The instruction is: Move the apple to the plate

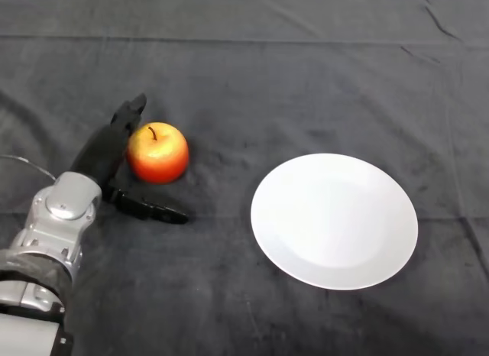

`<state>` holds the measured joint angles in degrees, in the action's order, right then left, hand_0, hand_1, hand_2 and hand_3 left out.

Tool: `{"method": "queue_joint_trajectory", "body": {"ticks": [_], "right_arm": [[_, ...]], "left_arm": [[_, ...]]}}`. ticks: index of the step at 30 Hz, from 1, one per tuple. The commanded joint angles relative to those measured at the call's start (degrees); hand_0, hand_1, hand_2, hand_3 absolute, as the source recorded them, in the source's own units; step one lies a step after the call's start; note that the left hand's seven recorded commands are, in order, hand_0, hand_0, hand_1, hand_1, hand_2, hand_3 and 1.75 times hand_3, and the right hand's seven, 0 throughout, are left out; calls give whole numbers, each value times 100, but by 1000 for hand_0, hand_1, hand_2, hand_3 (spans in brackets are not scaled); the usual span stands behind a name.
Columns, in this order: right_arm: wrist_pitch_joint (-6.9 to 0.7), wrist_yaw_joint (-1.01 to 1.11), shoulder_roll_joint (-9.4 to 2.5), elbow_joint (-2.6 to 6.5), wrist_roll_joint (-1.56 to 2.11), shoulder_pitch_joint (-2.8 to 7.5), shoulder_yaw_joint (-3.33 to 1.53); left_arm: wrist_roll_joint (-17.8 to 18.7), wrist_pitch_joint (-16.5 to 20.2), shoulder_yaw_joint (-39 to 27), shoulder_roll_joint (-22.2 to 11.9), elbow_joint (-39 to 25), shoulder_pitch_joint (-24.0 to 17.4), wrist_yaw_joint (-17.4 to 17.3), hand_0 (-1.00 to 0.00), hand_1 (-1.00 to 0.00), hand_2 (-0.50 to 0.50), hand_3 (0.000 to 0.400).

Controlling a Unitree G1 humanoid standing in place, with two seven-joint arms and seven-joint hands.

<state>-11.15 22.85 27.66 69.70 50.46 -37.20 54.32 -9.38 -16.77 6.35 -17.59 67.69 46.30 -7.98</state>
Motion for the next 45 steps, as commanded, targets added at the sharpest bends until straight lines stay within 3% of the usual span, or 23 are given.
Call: {"method": "queue_joint_trajectory", "body": {"ticks": [1,4,5,7,8,10,14,18,22,23,26,35,45], "right_arm": [[49,7,91,-47,104,-23,10],[49,7,92,-47,104,-24,10],[49,7,92,-46,104,-24,10],[50,8,92,-46,104,-24,10],[50,8,92,-46,104,-24,10],[50,8,92,-45,105,-24,10],[50,8,93,-44,105,-25,10],[50,9,93,-43,105,-25,11],[50,9,94,-41,105,-25,11],[50,10,94,-41,105,-25,11],[50,10,94,-40,105,-26,11],[50,11,96,-38,106,-26,11],[51,13,97,-34,106,-28,12]], "left_arm": [[-152,125,158,-5,72,276,69,0,-43,22,17],[-213,187,210,-10,86,312,96,-24,-259,118,104],[-233,207,227,-9,89,324,106,-216,-580,182,232],[-281,248,269,-6,95,350,130,-302,-737,218,295],[-303,264,288,-3,97,358,141,-318,-937,310,375],[-355,294,336,2,99,376,165,-322,-1000,339,400],[-453,339,427,11,101,402,205,-392,-1000,304,400],[-549,376,516,14,100,429,236,-639,-1000,180,400],[-634,399,594,12,97,452,261,-718,-1000,141,400],[-655,403,613,11,96,456,268,-835,-1000,82,400],[-709,409,663,6,93,462,285,-1000,-1000,0,400],[-842,443,780,-22,82,539,302,-1000,-1000,0,400],[-909,475,829,43,-55,980,310,-1000,-1000,0,400]]}}
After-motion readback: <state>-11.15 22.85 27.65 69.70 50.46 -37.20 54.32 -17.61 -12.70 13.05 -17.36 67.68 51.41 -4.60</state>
